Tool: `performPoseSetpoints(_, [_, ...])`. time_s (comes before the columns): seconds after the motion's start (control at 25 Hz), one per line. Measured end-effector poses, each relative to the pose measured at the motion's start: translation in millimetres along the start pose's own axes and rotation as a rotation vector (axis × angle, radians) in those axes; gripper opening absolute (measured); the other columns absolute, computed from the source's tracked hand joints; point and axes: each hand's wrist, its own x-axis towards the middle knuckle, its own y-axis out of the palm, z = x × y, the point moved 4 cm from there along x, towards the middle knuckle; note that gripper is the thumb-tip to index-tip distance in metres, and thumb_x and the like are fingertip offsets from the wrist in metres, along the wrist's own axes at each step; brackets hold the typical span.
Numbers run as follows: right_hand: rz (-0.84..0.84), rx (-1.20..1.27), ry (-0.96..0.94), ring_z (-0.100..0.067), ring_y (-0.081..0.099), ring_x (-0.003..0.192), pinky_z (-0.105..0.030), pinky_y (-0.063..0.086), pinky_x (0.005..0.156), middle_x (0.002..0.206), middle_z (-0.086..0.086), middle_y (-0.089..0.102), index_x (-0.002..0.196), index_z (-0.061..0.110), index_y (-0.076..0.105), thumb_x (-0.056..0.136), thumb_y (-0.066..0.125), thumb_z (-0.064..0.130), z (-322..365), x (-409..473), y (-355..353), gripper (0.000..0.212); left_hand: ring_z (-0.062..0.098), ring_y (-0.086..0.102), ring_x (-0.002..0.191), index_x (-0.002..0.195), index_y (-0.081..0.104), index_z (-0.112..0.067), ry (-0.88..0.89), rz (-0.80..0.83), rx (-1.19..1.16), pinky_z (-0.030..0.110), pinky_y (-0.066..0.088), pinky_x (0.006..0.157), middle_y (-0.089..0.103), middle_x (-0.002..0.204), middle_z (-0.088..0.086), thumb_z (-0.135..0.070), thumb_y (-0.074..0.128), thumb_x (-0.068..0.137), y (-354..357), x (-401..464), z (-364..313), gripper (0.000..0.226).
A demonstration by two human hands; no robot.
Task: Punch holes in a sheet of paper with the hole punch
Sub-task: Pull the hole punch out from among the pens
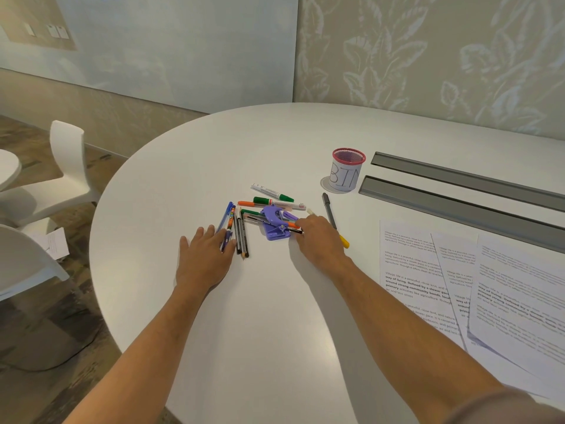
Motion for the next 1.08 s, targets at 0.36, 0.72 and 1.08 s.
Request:
performPoseSetpoints(0.36, [0.014, -0.015, -0.002, -0.03, 0.062, 0.096, -0.036, 0.048, 0.074, 0.105, -0.01, 0.069, 0.115, 0.016, 0.065, 0.096, 0.054, 0.018, -12.7, -2.0, 1.6, 0.021, 0.026, 0.046, 0.122, 0.131, 0.052, -0.024, -0.011, 0.019, 0.006, 0.055, 0.032, 0.105, 0.057, 0.122, 0.003, -0.047, 0.028, 0.1, -1.2, -0.2, -1.2, 0.045])
performPoseSetpoints(0.72, [0.019, -0.054, 0.052, -0.031, 0.062, 0.099, -0.037, 0.048, 0.074, 0.106, -0.007, 0.068, 0.111, 0.017, 0.069, 0.093, 0.057, 0.016, -48.0, -42.9, -16.0, 0.022, 0.03, 0.044, 0.127, 0.129, 0.05, -0.018, -0.029, 0.011, -0.093, 0.058, 0.026, 0.109, 0.058, 0.126, 0.008, -0.052, 0.025, 0.099, -1.3, -1.3, -0.6, 0.051])
performPoseSetpoints(1.08, [0.139, -0.157, 0.132, -0.027, 0.063, 0.091, -0.03, 0.039, 0.069, 0.102, -0.001, 0.07, 0.103, 0.027, 0.07, 0.088, 0.061, 0.029, -55.2, -51.9, -32.2, 0.018, 0.03, 0.045, 0.128, 0.134, 0.052, -0.013, -0.066, -0.025, -0.277, 0.055, 0.027, 0.11, 0.057, 0.133, 0.009, -0.049, 0.04, 0.097, -4.8, 3.7, 6.2, 0.053])
